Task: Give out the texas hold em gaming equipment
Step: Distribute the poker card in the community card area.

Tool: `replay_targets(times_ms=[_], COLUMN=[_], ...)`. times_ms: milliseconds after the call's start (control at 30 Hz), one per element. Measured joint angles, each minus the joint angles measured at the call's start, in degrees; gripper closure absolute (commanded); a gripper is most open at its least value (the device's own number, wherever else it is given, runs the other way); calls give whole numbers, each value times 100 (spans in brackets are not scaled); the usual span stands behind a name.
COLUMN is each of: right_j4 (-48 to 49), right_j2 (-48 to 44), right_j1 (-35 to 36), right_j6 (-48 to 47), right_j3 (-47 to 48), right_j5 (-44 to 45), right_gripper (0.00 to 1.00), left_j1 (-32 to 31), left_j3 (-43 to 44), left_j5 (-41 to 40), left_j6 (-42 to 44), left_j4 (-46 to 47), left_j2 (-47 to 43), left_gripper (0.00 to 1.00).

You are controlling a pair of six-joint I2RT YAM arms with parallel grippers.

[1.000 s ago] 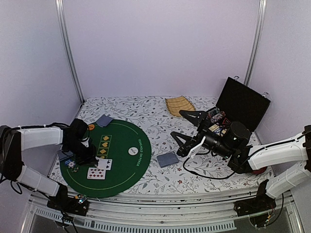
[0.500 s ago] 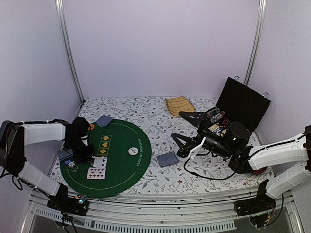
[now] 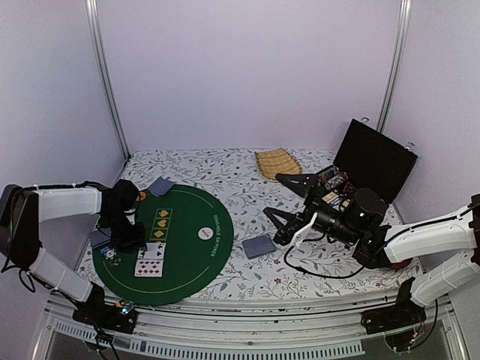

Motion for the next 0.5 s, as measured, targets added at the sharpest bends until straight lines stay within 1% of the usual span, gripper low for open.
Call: replay_targets(times_ms=[167, 233, 267, 333, 400, 500], right_j4=[-98, -428, -848, -2035, -2951, -3871], right_j2=[-2, -17, -28, -26, -22, -15], right_j1=[-2, -33, -85, -286, -584, -1049], right_j6=[44, 173, 295, 669, 1071, 1718], right_j3=[7, 83, 221, 732, 1231, 1729], right_j5=[-28, -129, -249, -828, -1416, -2151], right_gripper=[1, 1, 1, 1, 1, 1], left_j1=[-17, -105, -181, -450, -789, -1362], left_j3=[249, 448, 573, 892, 1147, 1360], left_j5=[-199, -295, -313, -339, -286, 22], left_j6=[17, 17, 24, 68, 87, 72], left_j4=[-273, -361, -378, -289, -46, 573], left_j2=[-50, -197, -297, -568, -817, -1034], left_gripper=[47, 45, 44, 41, 38, 30])
